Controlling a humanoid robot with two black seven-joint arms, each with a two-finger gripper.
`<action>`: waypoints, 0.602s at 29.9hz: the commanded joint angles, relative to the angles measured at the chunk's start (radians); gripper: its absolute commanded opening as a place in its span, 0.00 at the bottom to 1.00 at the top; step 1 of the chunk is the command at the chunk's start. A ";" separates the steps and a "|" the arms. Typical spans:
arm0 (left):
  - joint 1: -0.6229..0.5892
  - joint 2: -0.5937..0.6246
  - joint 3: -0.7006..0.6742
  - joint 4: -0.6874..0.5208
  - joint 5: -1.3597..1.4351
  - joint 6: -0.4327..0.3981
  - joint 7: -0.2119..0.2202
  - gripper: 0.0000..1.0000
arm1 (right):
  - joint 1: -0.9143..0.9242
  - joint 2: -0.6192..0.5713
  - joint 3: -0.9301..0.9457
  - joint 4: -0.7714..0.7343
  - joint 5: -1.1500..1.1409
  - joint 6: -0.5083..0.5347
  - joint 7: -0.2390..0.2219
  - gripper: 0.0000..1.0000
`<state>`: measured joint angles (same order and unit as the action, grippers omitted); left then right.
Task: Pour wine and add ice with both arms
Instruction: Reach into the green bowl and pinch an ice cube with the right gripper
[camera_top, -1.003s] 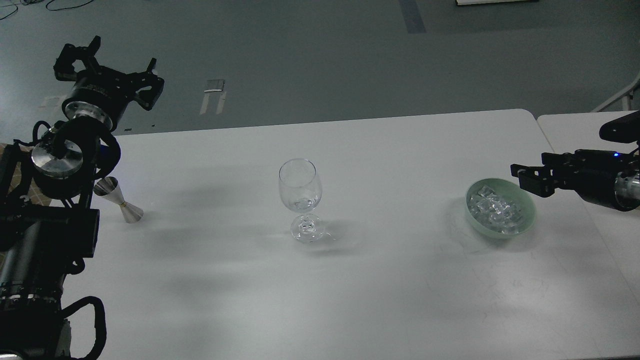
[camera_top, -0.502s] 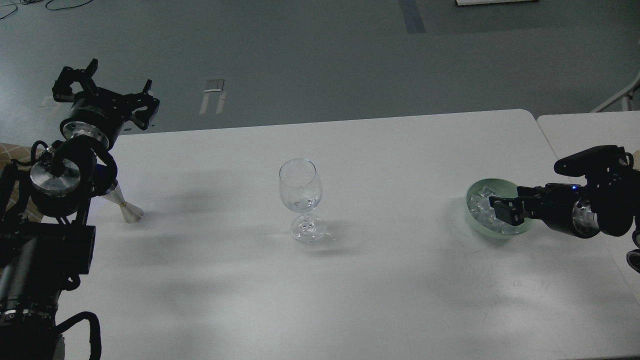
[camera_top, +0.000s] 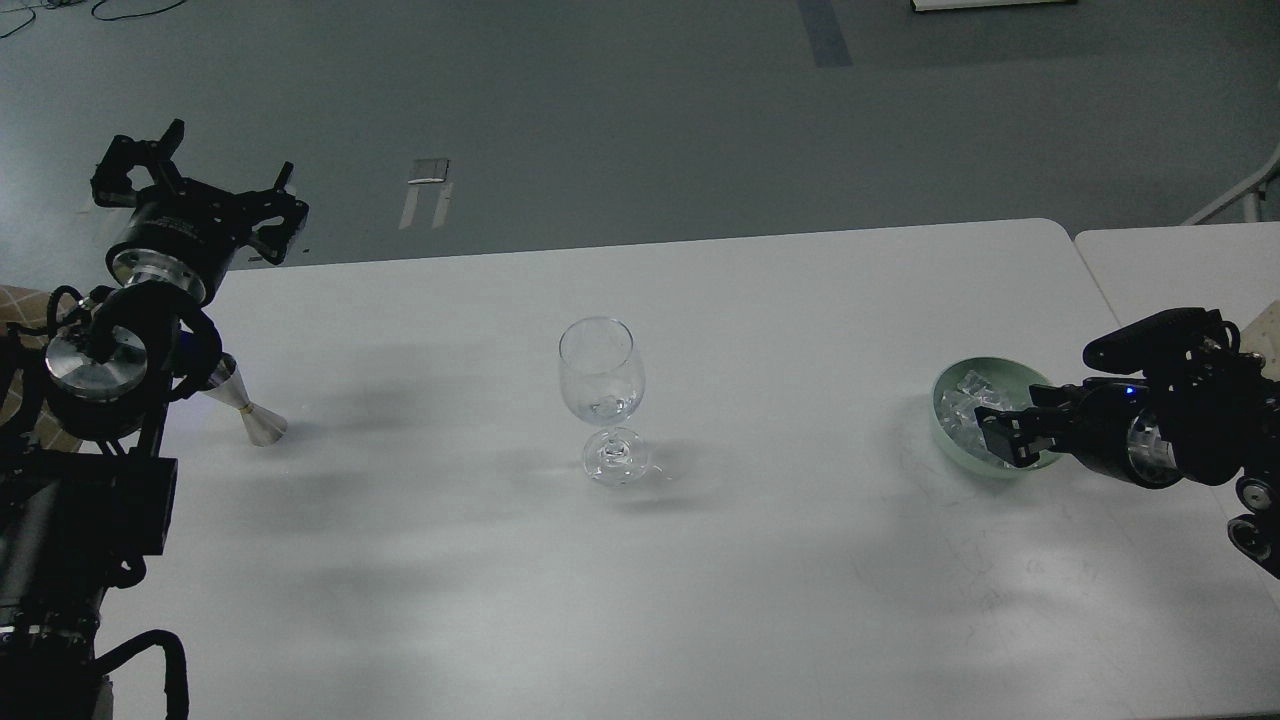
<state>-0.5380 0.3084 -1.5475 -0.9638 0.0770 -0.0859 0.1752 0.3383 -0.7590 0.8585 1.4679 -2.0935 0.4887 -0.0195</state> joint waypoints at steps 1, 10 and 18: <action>-0.002 0.001 0.000 0.003 0.000 0.000 0.001 0.98 | 0.001 0.009 -0.018 0.002 0.000 0.000 0.000 0.63; -0.002 0.000 0.001 0.004 0.003 -0.002 0.001 0.98 | 0.010 0.009 -0.039 0.000 -0.002 0.000 -0.020 0.56; -0.010 0.000 0.003 0.004 0.000 -0.002 0.000 0.98 | 0.010 0.012 -0.039 -0.005 -0.003 0.000 -0.033 0.52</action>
<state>-0.5416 0.3084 -1.5448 -0.9602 0.0858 -0.0873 0.1764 0.3481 -0.7485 0.8191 1.4656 -2.0963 0.4887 -0.0505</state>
